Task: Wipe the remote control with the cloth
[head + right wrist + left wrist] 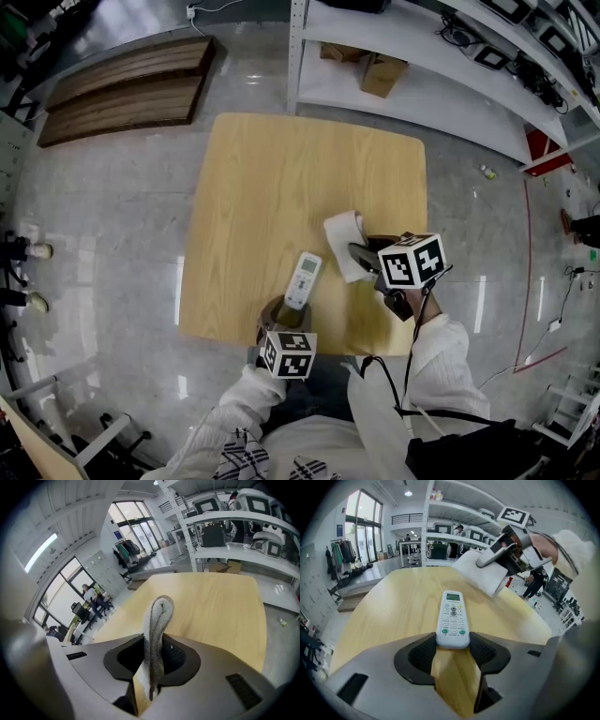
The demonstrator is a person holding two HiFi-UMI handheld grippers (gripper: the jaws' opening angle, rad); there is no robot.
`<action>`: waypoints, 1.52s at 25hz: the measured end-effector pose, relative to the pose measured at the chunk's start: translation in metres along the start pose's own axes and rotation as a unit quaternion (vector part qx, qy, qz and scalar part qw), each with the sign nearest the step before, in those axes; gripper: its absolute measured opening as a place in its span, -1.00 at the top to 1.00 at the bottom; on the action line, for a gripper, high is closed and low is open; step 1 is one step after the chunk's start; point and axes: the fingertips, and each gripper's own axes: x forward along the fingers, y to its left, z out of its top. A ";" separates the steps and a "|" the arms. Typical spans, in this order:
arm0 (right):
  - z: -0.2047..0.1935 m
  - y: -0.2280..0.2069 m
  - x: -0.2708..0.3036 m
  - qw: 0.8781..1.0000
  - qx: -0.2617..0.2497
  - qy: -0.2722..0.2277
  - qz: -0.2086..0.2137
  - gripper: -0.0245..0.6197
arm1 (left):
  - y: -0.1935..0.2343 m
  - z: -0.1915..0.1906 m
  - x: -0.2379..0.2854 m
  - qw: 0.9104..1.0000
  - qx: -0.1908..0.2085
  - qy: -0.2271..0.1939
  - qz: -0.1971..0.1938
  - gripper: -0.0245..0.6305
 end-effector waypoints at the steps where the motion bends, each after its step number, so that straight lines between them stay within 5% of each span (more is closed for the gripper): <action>1: 0.001 0.003 -0.005 1.000 0.012 -0.013 0.006 0.65 | 0.000 0.000 0.000 1.000 0.000 0.000 0.000 0.24; 16: -0.052 0.034 -0.033 0.989 0.117 -0.083 0.041 0.65 | 0.007 -0.002 -0.010 1.000 -0.016 -0.022 0.008 0.23; 23: -0.091 0.051 -0.034 0.976 0.181 -0.122 0.003 0.65 | 0.002 0.025 -0.070 0.995 -0.046 -0.091 0.005 0.27; 28: -0.117 0.079 -0.029 0.972 0.184 -0.146 -0.019 0.65 | 0.002 0.040 -0.090 0.990 -0.094 -0.108 -0.003 0.88; 38: -0.119 0.124 -0.053 0.963 0.129 -0.219 -0.093 0.65 | 0.014 0.050 -0.134 0.984 -0.062 -0.167 -0.005 0.92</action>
